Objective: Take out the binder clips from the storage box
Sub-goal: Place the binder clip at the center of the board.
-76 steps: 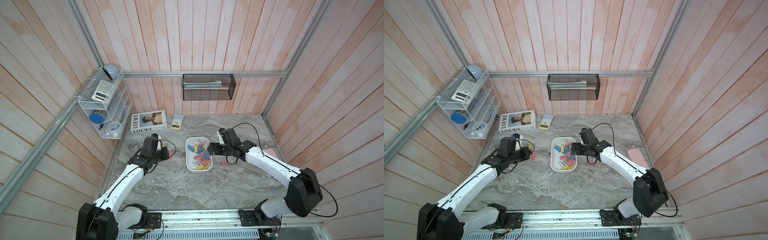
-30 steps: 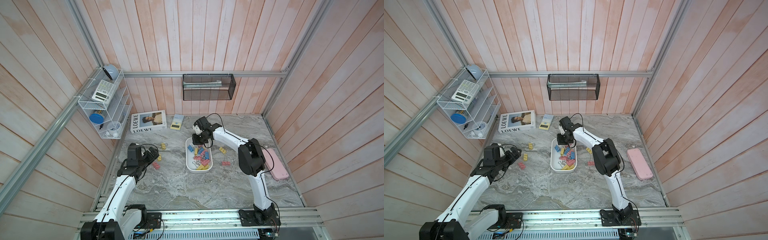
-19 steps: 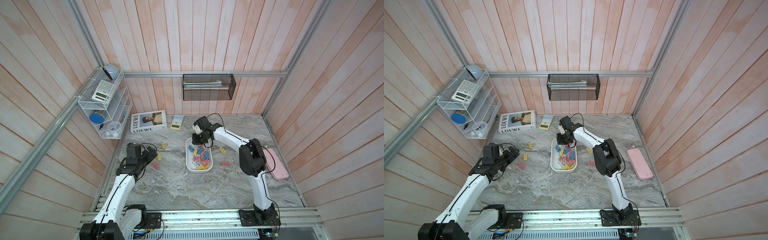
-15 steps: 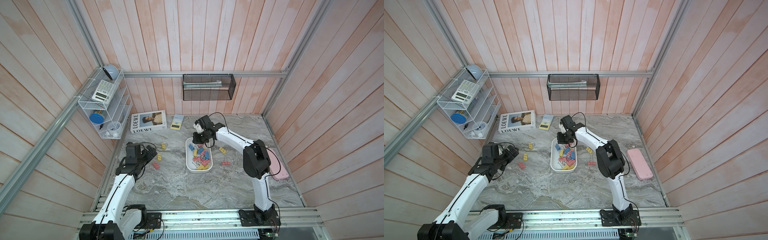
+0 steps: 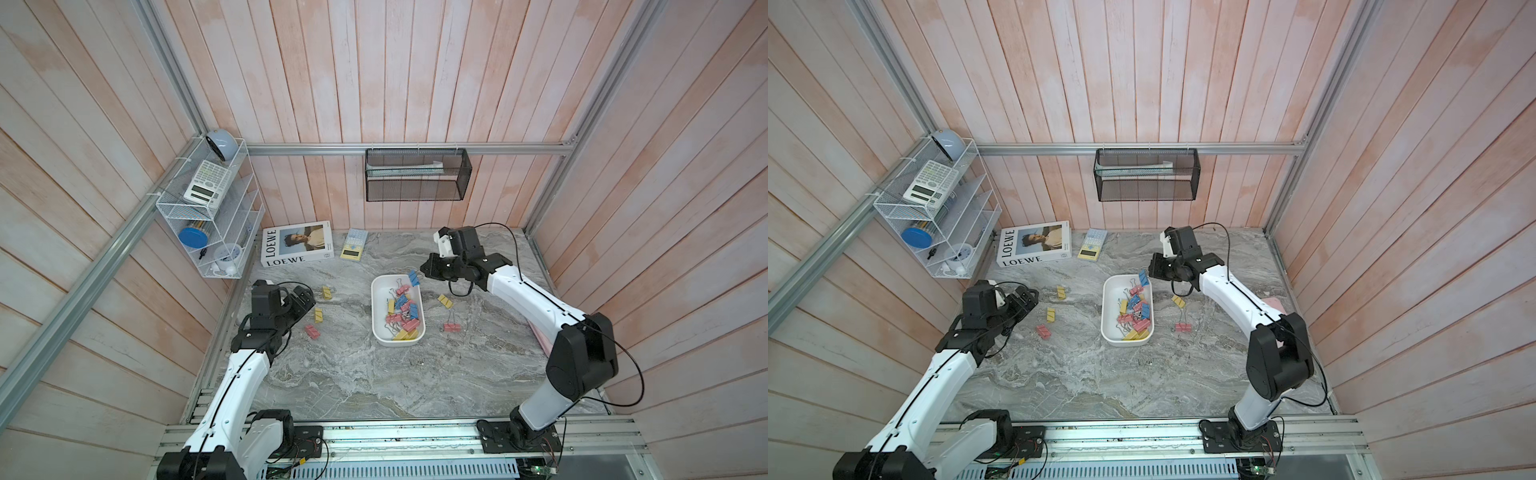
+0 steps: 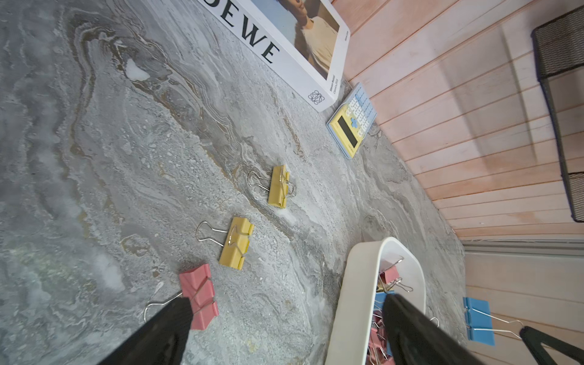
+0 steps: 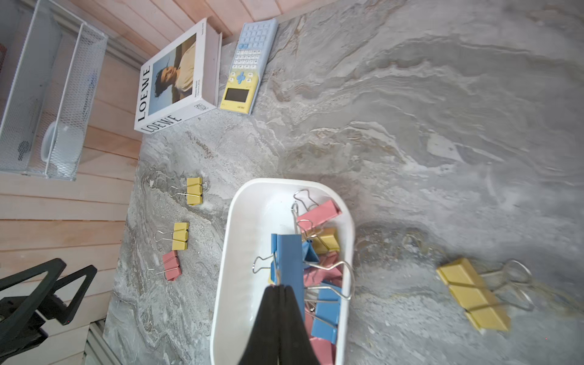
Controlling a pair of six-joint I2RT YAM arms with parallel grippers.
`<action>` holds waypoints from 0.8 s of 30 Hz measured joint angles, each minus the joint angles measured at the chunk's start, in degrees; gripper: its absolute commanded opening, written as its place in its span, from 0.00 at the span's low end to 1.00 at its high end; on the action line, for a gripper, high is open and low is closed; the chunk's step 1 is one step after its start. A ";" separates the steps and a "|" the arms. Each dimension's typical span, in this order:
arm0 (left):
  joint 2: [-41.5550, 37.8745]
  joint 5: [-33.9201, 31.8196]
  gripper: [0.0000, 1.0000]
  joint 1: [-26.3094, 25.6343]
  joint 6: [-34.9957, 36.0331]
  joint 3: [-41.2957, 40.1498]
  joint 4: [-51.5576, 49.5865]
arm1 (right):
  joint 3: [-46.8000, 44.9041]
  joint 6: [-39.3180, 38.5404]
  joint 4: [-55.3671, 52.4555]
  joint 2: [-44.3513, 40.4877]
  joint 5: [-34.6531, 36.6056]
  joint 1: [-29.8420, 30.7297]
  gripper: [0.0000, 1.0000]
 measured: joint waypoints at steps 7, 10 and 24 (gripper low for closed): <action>6.19 -0.13 1.00 -8.90 0.35 4.90 1.33 | -15.15 0.96 2.36 -13.07 2.73 -11.21 0.00; 8.79 -0.17 1.00 -12.07 0.81 7.41 2.01 | -20.87 1.14 2.89 -17.66 3.93 -15.63 0.00; 21.55 -0.35 0.81 -25.59 4.59 17.68 3.34 | -33.42 1.95 8.76 -15.96 4.74 -21.53 0.06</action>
